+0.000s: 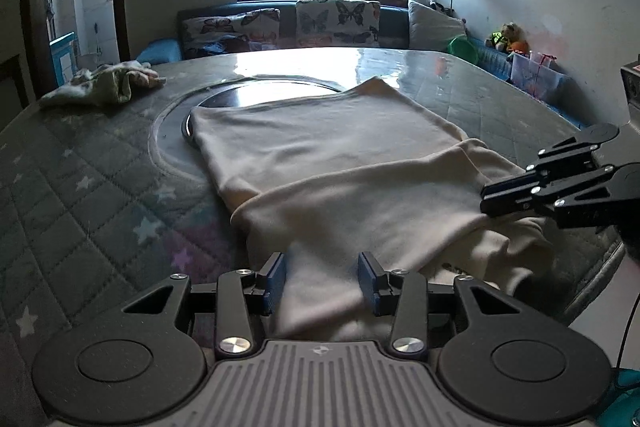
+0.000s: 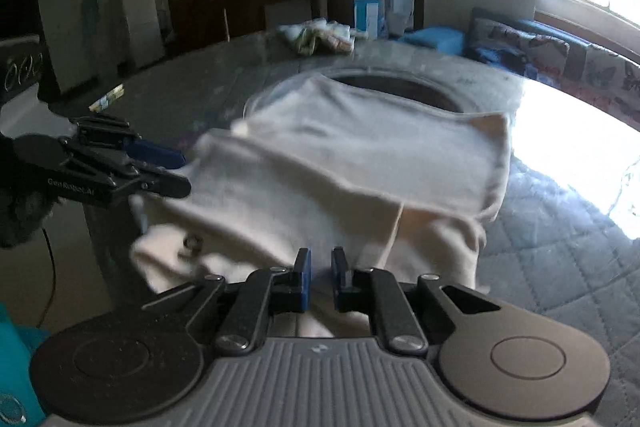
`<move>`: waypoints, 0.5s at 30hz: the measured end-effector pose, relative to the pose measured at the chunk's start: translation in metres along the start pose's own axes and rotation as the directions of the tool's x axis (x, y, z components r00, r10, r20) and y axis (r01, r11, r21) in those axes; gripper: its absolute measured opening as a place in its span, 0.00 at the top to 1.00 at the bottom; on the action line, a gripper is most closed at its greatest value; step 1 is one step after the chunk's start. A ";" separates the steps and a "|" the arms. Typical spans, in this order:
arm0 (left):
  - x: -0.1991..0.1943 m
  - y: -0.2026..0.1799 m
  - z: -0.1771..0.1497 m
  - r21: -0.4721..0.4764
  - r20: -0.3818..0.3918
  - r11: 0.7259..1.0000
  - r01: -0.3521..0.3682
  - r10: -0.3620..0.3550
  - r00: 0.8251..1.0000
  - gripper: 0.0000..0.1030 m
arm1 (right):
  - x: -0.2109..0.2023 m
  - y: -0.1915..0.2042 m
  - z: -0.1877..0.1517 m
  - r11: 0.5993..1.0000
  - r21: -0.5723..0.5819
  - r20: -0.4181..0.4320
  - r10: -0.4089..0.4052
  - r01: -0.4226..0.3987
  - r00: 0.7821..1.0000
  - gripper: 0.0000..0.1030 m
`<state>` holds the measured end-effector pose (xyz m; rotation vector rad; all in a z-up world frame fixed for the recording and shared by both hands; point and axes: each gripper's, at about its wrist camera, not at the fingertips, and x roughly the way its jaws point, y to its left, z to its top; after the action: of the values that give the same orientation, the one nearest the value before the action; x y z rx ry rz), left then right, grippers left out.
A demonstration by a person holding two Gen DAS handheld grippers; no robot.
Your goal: Fold clothes
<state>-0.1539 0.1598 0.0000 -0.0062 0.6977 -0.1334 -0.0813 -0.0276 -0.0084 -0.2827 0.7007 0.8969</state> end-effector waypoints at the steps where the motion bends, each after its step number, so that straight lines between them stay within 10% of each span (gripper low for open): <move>1: -0.002 0.000 0.000 0.003 0.002 1.000 -0.005 0.005 1.000 0.58 | -0.002 0.001 0.001 1.000 -0.006 0.008 -0.003 0.003 1.000 0.90; 15: -0.020 0.013 -0.006 -0.031 0.011 0.998 -0.061 0.061 0.998 0.57 | -0.010 -0.002 -0.001 1.000 -0.006 0.028 -0.006 0.006 1.000 0.77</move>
<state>-0.1714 0.1751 0.0076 -0.0154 0.6876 -0.0640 -0.0843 -0.0358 -0.0022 -0.2768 0.6708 0.8956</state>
